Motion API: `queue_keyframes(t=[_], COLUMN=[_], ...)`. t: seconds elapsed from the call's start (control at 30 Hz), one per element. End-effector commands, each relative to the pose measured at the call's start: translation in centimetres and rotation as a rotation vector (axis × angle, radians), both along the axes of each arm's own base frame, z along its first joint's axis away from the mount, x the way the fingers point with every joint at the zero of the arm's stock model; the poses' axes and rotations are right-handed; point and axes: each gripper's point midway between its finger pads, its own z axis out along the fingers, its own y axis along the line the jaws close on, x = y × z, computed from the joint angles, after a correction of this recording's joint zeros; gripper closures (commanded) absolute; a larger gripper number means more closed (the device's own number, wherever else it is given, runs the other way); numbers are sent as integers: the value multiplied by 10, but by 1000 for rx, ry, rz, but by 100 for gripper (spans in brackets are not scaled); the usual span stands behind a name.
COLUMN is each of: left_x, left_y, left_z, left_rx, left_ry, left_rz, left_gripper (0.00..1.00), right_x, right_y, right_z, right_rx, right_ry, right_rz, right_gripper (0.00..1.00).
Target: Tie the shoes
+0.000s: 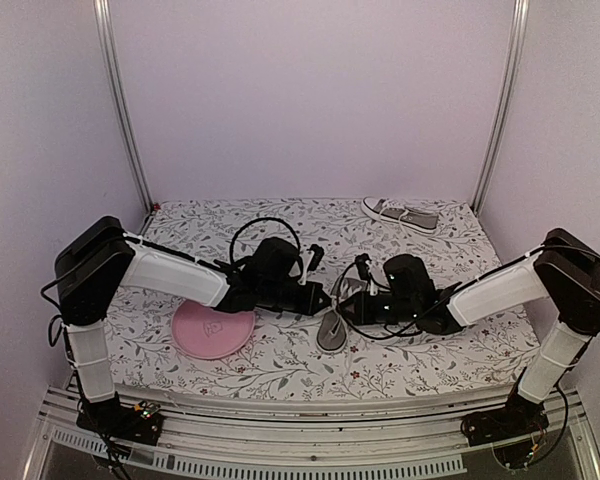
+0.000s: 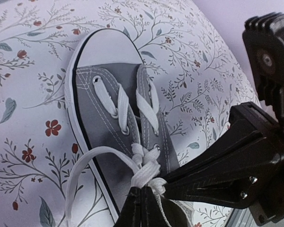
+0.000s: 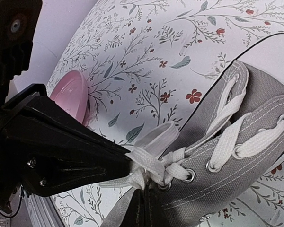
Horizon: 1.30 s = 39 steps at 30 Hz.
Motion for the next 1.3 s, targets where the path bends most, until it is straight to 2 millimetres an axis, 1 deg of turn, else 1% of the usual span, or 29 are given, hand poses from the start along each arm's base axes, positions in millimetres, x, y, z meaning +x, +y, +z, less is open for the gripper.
queue_keyframes(t=[0.0,0.47,0.6,0.67,0.87,0.9,0.97,1.0,1.03,1.1,1.17,1.27], left_x=[-3,-14,-18,-20,-21,-20,-15,-12,-9,-2,5,16], left_y=[-5,-10,-11,-10,-6,-4,3,5,9,17,25,32], left_z=[-4,-6,-6,-24,-30,-30,-29,-17,-9,1,9,21], left_rx=[5,12,13,40,63,71,88,74,69,59,52,29], left_ry=[-10,-5,-2,24,34,32,21,3,-10,-27,-41,-54], left_rz=[-24,-48,-60,-64,-56,-47,-23,-11,1,26,48,68], left_gripper=[100,100,100,100,100,98,90,84,78,71,68,67], right_x=[10,24,28,29,30,29,28,27,26,25,25,24], right_y=[3,-1,1,1,-1,-2,-3,-4,-4,-6,-6,-6], right_z=[1,-11,-11,-11,-10,-10,-12,-13,-13,-15,-15,-15], right_rx=[-6,-44,-39,-36,-29,-29,-31,-33,-33,-36,-37,-36], right_ry=[-1,32,37,35,23,23,25,28,29,32,32,32], right_rz=[-31,-120,-135,-141,-151,-151,-151,-152,-151,-150,-151,-151], right_gripper=[98,98,98,98,98,98,98,98,98,98,98,98])
